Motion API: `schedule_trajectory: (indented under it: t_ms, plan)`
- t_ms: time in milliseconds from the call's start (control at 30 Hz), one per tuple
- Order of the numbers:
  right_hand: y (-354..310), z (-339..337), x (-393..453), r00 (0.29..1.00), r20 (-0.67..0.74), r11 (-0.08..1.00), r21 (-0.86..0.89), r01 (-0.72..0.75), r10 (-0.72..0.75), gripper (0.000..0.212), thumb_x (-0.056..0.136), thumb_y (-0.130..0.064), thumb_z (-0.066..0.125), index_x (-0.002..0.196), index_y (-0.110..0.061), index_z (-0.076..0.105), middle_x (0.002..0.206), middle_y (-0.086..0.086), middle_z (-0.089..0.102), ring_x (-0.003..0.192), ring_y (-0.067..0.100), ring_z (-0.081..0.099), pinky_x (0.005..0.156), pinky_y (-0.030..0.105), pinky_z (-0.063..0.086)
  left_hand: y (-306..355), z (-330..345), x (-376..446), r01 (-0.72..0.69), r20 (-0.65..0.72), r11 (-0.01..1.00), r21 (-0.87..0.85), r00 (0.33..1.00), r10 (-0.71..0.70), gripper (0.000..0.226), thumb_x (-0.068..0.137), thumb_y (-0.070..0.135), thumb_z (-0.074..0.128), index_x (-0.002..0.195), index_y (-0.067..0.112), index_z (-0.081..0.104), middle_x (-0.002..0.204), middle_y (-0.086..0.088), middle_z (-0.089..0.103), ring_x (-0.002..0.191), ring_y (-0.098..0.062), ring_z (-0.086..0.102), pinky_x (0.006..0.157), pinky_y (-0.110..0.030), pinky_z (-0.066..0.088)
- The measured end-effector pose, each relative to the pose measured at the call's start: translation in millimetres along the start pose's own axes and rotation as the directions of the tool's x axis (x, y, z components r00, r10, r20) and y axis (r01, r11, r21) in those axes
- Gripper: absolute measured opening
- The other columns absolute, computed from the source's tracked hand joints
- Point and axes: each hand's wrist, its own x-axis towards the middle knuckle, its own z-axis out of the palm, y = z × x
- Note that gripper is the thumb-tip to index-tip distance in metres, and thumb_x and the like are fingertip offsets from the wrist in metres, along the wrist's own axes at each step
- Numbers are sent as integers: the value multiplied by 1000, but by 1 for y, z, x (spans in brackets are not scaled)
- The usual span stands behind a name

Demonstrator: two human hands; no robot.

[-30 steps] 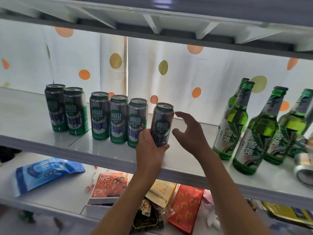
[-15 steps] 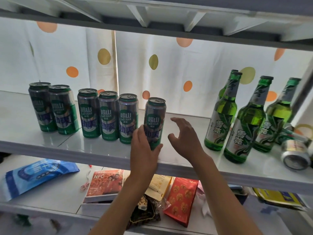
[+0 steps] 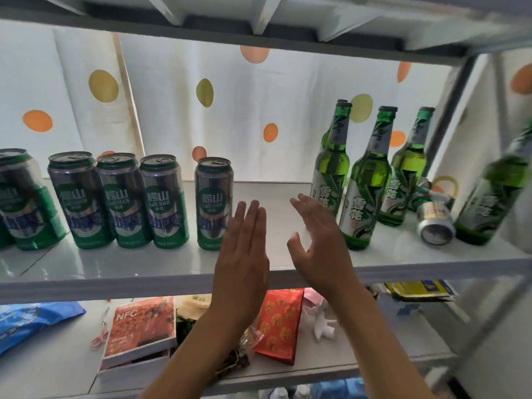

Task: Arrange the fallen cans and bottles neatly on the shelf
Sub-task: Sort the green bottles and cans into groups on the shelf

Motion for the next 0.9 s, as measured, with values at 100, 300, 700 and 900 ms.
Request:
schedule_trajectory:
  t_ms: [100,300,700,900]
  plan:
    - [9,-20,-11,993,-114,1000,-4,-28,27,50,83,-6,59,133,-11,54,136,5,56,131,16,45,112,26,34,15,7,7,-72,33,996,-50,997,73,89,74,-4,69,149,5,23,158,-11,21,147,-27,15,117,-43,21]
    - [37,-64,-31,933,-330,987,-18,-157,143,41,84,-3,57,125,-10,61,129,2,59,124,12,50,108,18,34,63,26,21,-211,27,955,-210,975,221,87,69,-9,72,145,1,33,154,-14,30,146,-26,20,115,-44,26]
    - [139,-114,-32,704,-531,854,78,-514,471,31,83,-11,62,114,-10,62,116,4,60,107,18,56,85,13,37,152,82,38,-480,84,846,-231,857,509,68,83,5,29,150,2,15,158,-14,13,148,-27,11,118,-44,21]
    - [181,-109,-16,584,-496,689,40,-724,643,59,77,-37,78,125,-10,53,123,7,56,111,26,56,88,35,48,175,99,49,-494,117,840,-227,842,527,66,85,12,23,151,2,16,159,-14,17,148,-26,9,119,-44,20]
